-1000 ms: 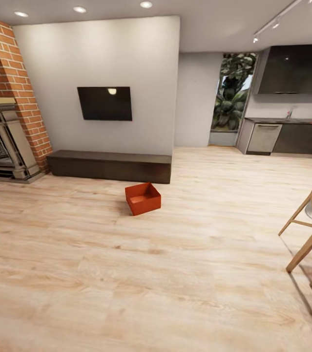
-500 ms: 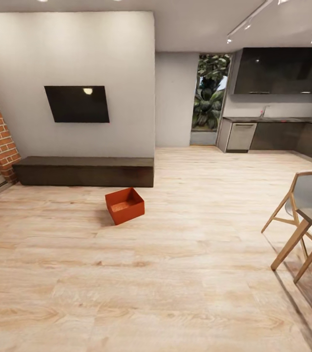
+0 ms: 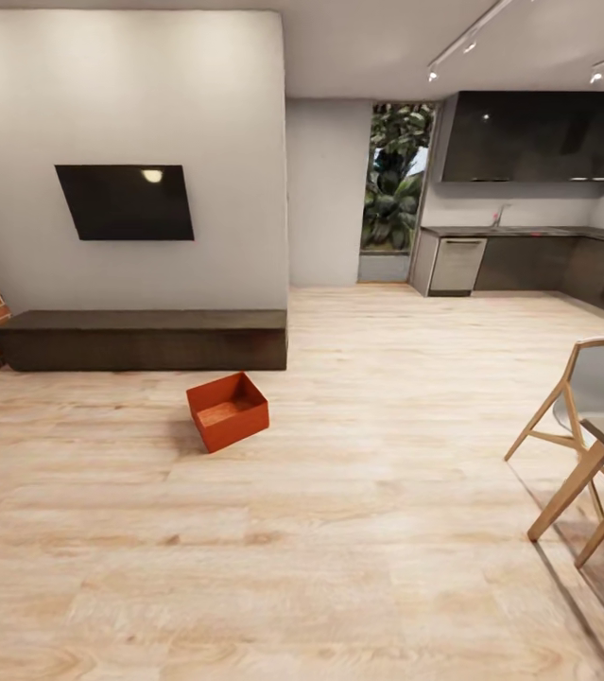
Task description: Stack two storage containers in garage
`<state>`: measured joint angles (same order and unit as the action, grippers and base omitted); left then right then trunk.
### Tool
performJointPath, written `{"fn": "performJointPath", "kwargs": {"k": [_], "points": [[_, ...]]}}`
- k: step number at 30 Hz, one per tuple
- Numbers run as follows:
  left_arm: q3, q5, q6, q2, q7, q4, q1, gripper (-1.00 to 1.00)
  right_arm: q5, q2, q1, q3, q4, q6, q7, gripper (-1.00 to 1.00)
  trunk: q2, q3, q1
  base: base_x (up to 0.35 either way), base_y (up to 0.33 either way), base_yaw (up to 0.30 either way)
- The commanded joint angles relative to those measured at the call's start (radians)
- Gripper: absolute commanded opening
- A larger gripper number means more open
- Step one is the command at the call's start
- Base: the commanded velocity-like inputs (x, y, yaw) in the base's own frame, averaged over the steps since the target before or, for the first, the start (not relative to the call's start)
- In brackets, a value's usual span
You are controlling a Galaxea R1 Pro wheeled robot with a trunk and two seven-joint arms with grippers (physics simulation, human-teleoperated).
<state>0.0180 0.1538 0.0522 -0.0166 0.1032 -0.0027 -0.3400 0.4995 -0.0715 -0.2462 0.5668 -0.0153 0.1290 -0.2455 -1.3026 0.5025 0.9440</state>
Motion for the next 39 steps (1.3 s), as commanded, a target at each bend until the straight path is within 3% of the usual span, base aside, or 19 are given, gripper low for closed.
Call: {"fn": "performJointPath", "kwargs": {"k": [1, 39], "points": [[0.001, 0.007, 0.003, 0.000, 0.003, 0.000, -0.001, 1.00, 0.010, -0.001, -0.001, 0.008, -0.002, 0.004, -0.002, 1.00, 0.000, 0.001, 0.001, 0.324, 0.000, 0.000], [0.001, 0.007, 0.002, 0.000, 0.003, 0.000, -0.001, 1.00, 0.010, 0.000, -0.001, 0.007, -0.002, 0.004, -0.002, 1.00, 0.000, 0.001, 0.001, 0.325, 0.000, 0.000]]}}
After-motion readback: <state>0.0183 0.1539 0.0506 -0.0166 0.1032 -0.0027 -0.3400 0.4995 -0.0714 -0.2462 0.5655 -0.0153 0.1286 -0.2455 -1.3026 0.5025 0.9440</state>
